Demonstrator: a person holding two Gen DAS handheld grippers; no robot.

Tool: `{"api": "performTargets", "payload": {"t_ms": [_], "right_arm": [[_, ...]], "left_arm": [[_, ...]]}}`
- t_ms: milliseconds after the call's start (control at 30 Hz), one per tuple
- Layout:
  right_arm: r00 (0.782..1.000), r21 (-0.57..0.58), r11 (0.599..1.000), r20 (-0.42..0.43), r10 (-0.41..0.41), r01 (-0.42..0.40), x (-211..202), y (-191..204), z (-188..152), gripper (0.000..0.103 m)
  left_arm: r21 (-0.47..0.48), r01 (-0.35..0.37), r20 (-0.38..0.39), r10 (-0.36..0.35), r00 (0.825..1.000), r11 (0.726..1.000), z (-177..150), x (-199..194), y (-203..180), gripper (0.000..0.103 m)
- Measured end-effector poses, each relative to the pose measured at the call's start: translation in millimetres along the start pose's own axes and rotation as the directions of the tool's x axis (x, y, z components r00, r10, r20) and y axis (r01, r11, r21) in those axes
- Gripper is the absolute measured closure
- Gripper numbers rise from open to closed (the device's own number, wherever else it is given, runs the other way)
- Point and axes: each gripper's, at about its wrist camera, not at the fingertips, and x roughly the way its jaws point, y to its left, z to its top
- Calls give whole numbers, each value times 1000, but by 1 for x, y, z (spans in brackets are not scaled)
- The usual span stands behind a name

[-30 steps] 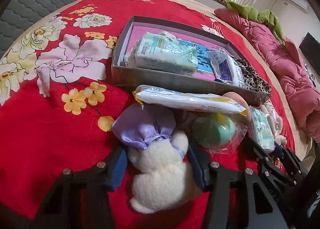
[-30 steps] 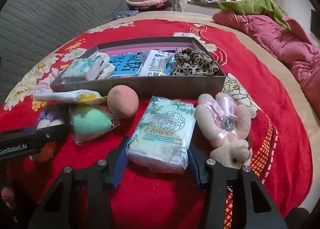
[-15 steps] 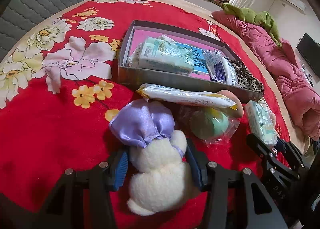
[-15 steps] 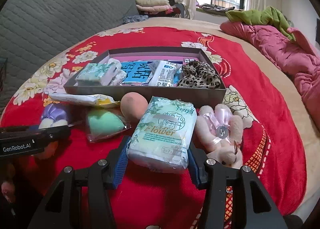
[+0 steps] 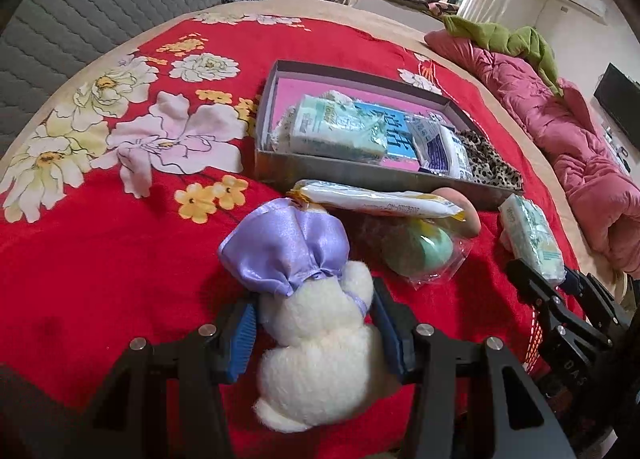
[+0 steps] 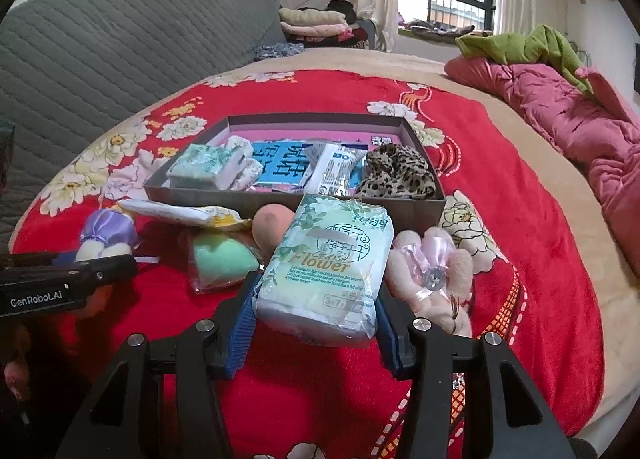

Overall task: Organize soft objects
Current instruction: 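Grasp the Flower tissue pack with the right tool while the left grasps the purple-hatted bear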

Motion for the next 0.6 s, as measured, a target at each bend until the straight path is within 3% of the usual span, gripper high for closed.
{"api": "performTargets", "payload": {"t_ms": [600], "right_arm": [[998,-19,1000,57,-12,13,-11,0,6,50]], "left_arm": [[3,14,167,-14,986,1000,11,-38,5,51]]}}
